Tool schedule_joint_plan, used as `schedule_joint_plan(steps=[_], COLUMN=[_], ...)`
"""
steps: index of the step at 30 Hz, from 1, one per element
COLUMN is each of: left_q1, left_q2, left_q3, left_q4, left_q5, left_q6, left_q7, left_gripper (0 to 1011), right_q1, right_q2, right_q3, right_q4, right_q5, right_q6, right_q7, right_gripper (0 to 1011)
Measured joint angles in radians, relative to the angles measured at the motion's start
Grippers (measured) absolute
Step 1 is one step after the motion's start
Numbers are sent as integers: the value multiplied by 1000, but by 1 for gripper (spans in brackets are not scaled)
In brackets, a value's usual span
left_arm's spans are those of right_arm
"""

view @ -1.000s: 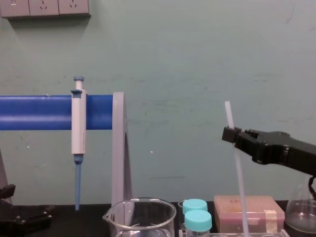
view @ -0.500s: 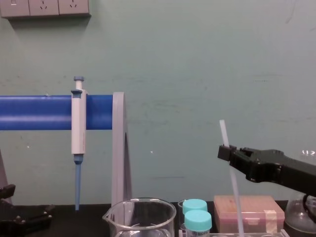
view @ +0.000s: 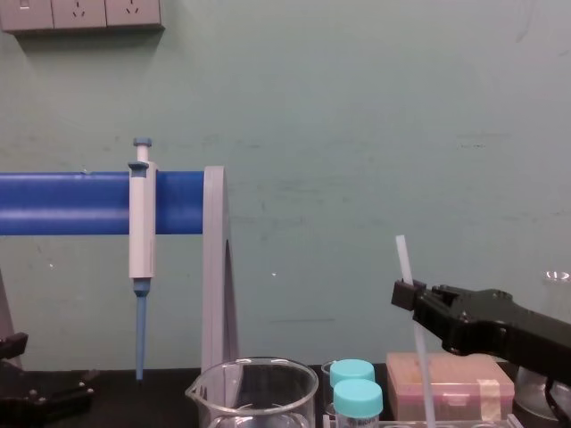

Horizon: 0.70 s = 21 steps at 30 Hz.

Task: Pick up the stirring rod with one hand, then place it down.

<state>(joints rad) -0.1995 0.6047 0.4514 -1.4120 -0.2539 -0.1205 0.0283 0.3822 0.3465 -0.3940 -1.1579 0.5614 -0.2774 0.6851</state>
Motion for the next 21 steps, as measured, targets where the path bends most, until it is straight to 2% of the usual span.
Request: schedule_joint_plan(steps=[21], left_q1=[0], left_q2=[0], left_q3=[0], left_q4=[0], left_q5=[0], left_q6=[0], left_q7=[0], left_gripper=[1000], right_q1=[-15], right_q2=[-19], right_q3=[11], right_q4=[29], right_q5=[-43], right_q6=[-13], right_q7=[-29], right_gripper=[71])
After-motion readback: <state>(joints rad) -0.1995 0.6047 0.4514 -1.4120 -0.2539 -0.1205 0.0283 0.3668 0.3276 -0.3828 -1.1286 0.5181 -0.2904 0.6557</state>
